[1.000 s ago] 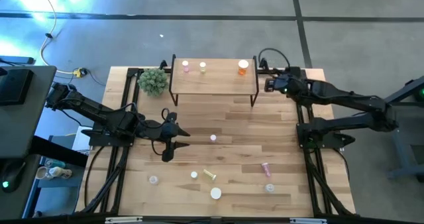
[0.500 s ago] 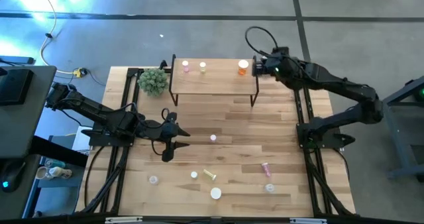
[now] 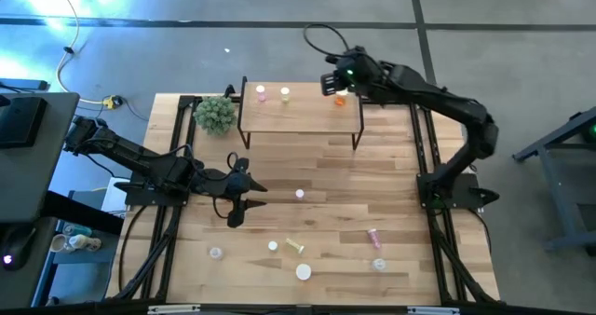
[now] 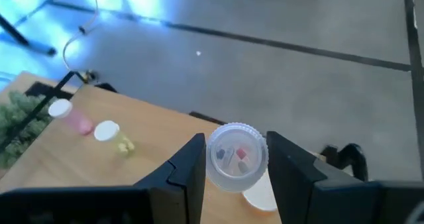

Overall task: Pick and place medicine bottles onto shelf by color
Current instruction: Put the top transparent pill bottle on the shelf

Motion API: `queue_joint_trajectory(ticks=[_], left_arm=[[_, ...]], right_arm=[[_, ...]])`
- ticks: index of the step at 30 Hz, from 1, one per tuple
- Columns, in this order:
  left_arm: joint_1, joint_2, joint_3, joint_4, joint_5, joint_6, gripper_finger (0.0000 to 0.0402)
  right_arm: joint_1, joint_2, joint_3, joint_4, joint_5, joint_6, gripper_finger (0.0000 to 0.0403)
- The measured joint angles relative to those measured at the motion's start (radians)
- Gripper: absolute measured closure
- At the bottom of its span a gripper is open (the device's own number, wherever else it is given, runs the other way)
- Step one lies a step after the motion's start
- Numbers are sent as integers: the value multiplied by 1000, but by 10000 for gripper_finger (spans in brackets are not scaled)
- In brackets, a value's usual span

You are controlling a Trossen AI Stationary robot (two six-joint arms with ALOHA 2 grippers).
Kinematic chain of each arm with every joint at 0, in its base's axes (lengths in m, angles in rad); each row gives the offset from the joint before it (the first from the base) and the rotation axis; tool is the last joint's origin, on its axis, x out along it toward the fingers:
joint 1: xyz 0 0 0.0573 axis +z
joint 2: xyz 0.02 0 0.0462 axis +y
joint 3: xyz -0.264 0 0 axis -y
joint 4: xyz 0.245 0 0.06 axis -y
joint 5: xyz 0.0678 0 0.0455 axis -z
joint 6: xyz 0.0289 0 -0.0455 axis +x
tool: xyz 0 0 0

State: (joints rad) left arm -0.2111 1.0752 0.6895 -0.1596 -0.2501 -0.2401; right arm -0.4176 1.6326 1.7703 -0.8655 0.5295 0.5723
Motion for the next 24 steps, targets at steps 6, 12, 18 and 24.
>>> queue_joint_trajectory(ticks=[6,12,18,24], left_arm=[[0,0,0,0,0,8,229],[0,0,0,0,0,8,229],[0,0,0,0,0,8,229],[0,0,0,0,0,8,229]], right_arm=[[-15,136,116,-50,-62,-5,283],[-27,241,178,-50,-151,-13,283],[-42,302,179,-59,-179,-15,283],[-43,329,179,-60,-229,-31,283]])
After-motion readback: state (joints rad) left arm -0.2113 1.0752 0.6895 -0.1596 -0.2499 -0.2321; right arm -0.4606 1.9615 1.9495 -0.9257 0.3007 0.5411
